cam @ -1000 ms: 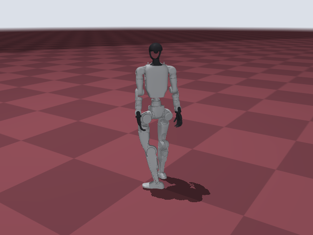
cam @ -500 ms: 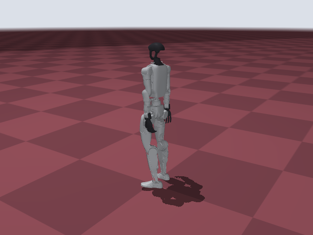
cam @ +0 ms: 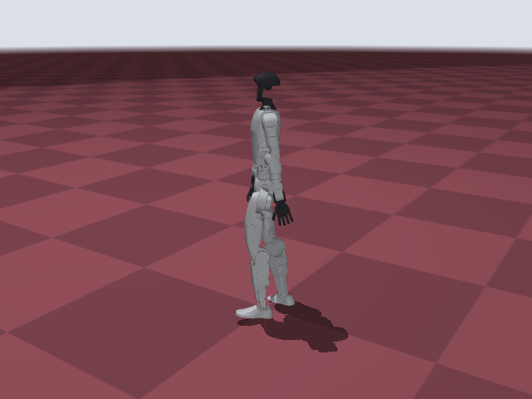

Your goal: In place motions

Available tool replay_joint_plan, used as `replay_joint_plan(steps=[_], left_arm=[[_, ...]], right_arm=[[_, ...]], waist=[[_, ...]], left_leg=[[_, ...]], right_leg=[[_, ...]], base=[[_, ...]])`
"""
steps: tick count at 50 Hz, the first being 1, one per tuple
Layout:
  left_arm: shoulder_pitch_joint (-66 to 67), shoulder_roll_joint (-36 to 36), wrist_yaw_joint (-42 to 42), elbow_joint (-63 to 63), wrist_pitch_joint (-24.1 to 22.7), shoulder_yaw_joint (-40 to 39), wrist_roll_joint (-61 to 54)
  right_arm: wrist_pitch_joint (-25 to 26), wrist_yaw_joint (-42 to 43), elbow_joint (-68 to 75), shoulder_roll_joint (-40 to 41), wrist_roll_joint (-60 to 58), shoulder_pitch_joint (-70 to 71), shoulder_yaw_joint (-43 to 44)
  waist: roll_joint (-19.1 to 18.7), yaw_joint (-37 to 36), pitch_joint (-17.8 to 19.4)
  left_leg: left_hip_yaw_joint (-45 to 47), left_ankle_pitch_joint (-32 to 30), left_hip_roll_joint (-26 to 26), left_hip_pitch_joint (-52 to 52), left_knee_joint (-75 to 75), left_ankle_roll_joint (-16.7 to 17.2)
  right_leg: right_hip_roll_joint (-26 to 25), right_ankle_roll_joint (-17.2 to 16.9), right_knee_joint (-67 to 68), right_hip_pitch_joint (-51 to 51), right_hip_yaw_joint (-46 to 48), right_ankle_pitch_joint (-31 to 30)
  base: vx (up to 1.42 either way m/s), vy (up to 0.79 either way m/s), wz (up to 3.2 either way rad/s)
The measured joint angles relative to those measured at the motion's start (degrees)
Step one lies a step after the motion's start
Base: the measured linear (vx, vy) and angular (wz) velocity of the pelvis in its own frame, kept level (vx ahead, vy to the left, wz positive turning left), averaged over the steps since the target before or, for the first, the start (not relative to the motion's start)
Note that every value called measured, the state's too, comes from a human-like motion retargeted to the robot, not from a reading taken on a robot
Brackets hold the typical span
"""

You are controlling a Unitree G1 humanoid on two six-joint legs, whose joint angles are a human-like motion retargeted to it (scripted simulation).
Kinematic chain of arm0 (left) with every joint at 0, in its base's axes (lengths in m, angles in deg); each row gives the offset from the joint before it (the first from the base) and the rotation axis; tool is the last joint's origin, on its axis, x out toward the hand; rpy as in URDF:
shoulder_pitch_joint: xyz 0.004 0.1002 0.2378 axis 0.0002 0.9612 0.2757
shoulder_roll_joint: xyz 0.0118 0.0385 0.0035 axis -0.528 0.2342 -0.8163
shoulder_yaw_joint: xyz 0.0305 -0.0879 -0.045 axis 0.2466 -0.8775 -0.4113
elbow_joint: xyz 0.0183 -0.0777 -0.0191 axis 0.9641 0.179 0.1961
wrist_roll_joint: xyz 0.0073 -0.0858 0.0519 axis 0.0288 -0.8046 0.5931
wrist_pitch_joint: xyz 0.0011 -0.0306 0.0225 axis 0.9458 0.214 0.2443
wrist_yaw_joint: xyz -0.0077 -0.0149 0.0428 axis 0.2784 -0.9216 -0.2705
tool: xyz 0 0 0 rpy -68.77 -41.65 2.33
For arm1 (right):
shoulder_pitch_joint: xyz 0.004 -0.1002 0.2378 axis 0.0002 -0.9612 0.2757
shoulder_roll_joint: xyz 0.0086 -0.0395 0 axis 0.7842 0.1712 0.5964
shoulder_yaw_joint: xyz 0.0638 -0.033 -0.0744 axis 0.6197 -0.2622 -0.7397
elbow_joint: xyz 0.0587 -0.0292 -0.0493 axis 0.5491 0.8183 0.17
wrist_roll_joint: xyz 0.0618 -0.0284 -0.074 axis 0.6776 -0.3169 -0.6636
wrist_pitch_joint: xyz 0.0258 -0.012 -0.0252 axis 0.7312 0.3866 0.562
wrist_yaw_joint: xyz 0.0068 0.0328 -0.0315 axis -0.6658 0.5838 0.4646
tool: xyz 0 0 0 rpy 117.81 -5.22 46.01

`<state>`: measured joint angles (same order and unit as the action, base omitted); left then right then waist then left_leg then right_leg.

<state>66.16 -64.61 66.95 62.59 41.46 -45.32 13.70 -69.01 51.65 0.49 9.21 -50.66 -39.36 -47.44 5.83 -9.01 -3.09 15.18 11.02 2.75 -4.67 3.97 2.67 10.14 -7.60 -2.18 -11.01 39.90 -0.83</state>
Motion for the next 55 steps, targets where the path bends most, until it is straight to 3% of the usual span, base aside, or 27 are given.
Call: replay_joint_plan(steps=[10, 22, 34, 45, 55], left_arm=[[-0.12, 0.86, 0.13, 0.27, -0.19, 0.14, -0.83], [-0.48, 0.12, -0.13, -0.88, -0.09, 0.92, 0.22], [-0.6, 0.13, 1.45, -1.23, 0.41, 1.25, 0.86], [0.7, 0.53, 1.94, -2.72, 0.62, 0.92, 1.22], [-1.78, 1.51, 4.48, -3.87, 0.77, 0.67, 1.23]], right_arm=[[-0.42, 0.4, -0.8, 0.51, -0.19, 0.2, -0.5], [-0.15, -0.01, 0.79, 0.4, -0.88, -0.73, 0.08], [0.75, -0.09, 2.03, 0.56, -0.29, 1.52, 0.39], [1.43, -0.31, 0.02, 0.58, -2.81, 4.29, -1.46], [2.54, 1.22, 0.45, -0.89, -3.98, 8.28, -1.18]], waist=[[0.0, -0.43, 0.14], [-1.37, 3.25, -0.06], [-4.07, 11.75, -0.8], [-6.73, 18.55, -1.92], [-8.7, 31.19, 0.71]], left_leg=[[0.16, -0.3, -0.15, -0.24, 0.06, 0.17], [6.55, 1.37, -2.18, 3.42, -1.2, 0.79], [17.9, 3.85, -5.74, 8.07, -2.26, 2.98], [33.48, 4.83, -7.22, 12.86, -3.54, 6.81], [44.19, 3.49, -7.09, 15.54, -1.58, 10.42]], right_leg=[[0.04, 0.02, 0.17, 0.1, 0.03, 0.03], [-1.21, 1.95, 0.56, 2.91, -7.4, -1.03], [-4.34, 4.58, 2.73, 10.61, -21.72, -3.43], [-10.17, 5.69, 3.38, 18.85, -37.12, -9.0], [-13.82, 4.69, 3.26, 22.49, -45.54, -14.11]], base=[[0.0, 0.0, 0.03], [-0.03, -0.07, -0.63], [-0.11, -0.14, -1.18], [-0.18, -0.12, -1.86], [-0.17, 0.05, -1.47]])
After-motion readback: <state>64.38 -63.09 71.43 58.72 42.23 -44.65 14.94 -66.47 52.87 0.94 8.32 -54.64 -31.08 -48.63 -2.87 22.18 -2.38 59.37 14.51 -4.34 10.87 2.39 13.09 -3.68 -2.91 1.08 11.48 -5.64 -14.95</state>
